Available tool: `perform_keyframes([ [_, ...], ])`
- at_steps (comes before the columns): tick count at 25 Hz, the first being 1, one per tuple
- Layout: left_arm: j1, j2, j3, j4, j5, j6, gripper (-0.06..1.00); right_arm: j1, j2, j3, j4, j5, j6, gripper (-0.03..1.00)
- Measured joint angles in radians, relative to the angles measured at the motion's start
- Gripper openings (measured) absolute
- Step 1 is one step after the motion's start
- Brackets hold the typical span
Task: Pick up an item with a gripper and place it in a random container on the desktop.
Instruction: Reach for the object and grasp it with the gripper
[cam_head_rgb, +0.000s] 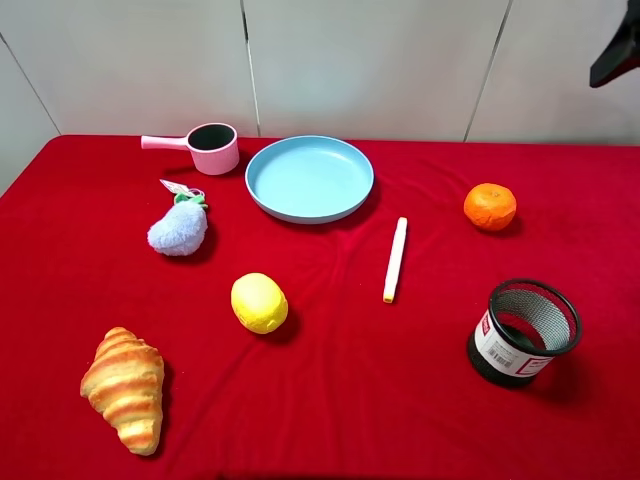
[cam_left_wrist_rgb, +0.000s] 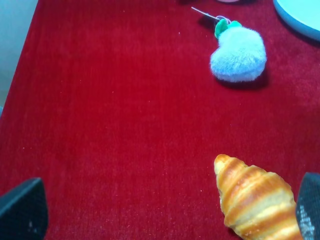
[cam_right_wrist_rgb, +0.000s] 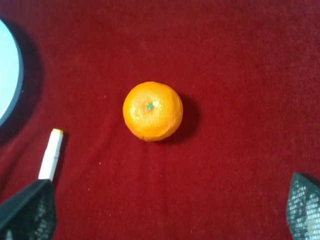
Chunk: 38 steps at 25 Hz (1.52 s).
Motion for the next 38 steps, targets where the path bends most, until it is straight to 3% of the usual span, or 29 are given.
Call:
perform_keyframes([
  [9,0.0,0.0,0.0,0.0,0.0,0.0,0.99,0.0,0.178,-0.102,0.0,0.035,0.0,0.69],
  [23,0.0,0.0,0.0,0.0,0.0,0.0,0.99,0.004,0.41,-0.125,0.015,0.018,-0.004,0.69],
  [38,0.0,0.0,0.0,0.0,0.0,0.0,0.99,0.047,0.676,-0.301,-0.004,0.027,-0.044,0.69],
])
